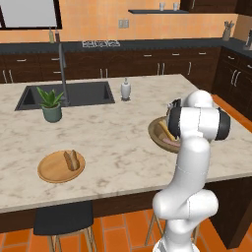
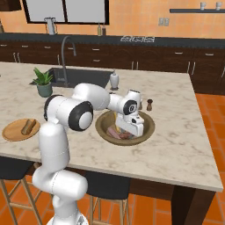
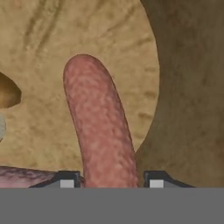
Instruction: Place one bun and one sausage from the bowl on each plate.
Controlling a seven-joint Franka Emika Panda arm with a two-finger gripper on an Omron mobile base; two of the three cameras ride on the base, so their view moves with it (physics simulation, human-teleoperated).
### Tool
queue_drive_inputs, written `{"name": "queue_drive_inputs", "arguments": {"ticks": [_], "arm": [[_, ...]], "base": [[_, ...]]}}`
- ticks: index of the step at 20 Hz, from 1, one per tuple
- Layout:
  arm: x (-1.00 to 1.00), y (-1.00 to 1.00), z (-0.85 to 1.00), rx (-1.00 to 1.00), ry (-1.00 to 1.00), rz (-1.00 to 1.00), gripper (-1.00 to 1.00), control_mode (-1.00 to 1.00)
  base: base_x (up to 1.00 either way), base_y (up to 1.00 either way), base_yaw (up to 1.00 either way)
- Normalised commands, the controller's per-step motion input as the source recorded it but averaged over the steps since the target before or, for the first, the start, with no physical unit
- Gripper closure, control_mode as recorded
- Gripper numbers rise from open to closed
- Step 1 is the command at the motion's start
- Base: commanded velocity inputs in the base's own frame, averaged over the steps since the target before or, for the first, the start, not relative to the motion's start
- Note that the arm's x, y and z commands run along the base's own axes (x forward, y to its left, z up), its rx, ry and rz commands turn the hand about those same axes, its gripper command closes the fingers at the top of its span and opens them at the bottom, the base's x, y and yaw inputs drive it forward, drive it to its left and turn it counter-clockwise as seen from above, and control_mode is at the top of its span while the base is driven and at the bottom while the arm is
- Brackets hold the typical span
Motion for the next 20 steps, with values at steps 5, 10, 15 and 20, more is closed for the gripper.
{"name": "queue_drive_inputs", "arguments": {"ticks": [5, 10, 15, 20], "arm": [[-0.33, 0.03, 0.53, 0.0, -0.09, 0.12, 1.0, -1.0], [-0.88, 0.67, 0.93, -0.01, -0.09, 0.08, 1.0, -1.0], [-0.44, 1.0, 0.66, -0.04, -0.29, 0.19, 1.0, -1.0], [-0.3, 1.0, 0.64, 0.0, -0.12, 0.25, 1.0, -1.0]], "base": [[0.0, 0.0, 0.0], [0.0, 0.0, 0.0], [0.0, 0.0, 0.0], [0.0, 0.0, 0.0]]}}
